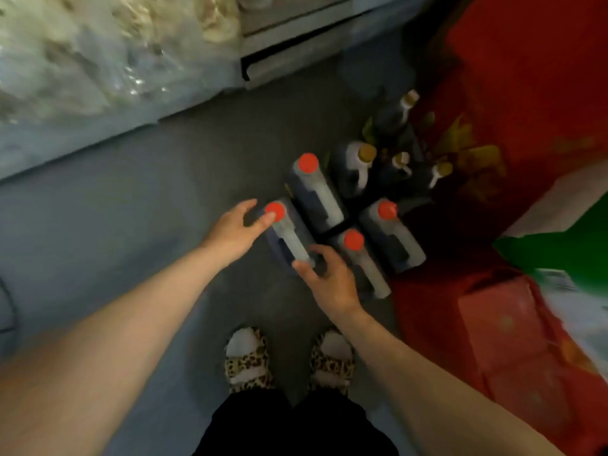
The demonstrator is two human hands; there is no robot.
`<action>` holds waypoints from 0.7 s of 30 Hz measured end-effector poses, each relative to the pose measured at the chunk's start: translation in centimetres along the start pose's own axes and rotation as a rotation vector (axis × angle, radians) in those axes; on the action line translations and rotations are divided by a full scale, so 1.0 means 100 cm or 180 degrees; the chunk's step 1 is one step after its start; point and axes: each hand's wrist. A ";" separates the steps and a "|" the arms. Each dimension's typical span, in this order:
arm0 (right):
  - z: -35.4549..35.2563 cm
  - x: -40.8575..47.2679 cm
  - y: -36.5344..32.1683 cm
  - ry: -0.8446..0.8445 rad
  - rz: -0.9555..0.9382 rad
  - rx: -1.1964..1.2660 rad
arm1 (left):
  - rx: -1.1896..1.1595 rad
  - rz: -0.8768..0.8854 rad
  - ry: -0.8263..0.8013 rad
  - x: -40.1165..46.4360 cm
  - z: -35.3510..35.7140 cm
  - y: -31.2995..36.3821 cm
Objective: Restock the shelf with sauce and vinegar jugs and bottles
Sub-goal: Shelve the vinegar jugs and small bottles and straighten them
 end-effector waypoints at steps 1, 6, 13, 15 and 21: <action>0.010 0.006 0.009 0.0079 -0.0067 0.0086 | -0.0091 0.0092 0.0039 0.011 0.011 -0.008; 0.029 0.022 0.038 0.0437 -0.0445 0.0487 | -0.0619 0.0587 -0.0052 0.045 0.045 -0.028; 0.049 0.032 0.053 0.0251 -0.1163 0.0506 | -0.0973 0.0629 0.0678 0.024 0.051 -0.076; 0.059 0.045 0.042 0.0110 -0.1587 0.0518 | -0.1054 0.0437 0.1160 0.010 0.050 -0.101; 0.098 0.110 -0.013 -0.0382 -0.2303 0.0860 | -0.1705 0.0230 0.1880 0.005 0.046 -0.153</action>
Point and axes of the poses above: each hand's wrist, its own x-axis towards the middle knuckle, its own z-axis out of the palm, y = z × x, and after that the axes turned 13 degrees about y, right-handed
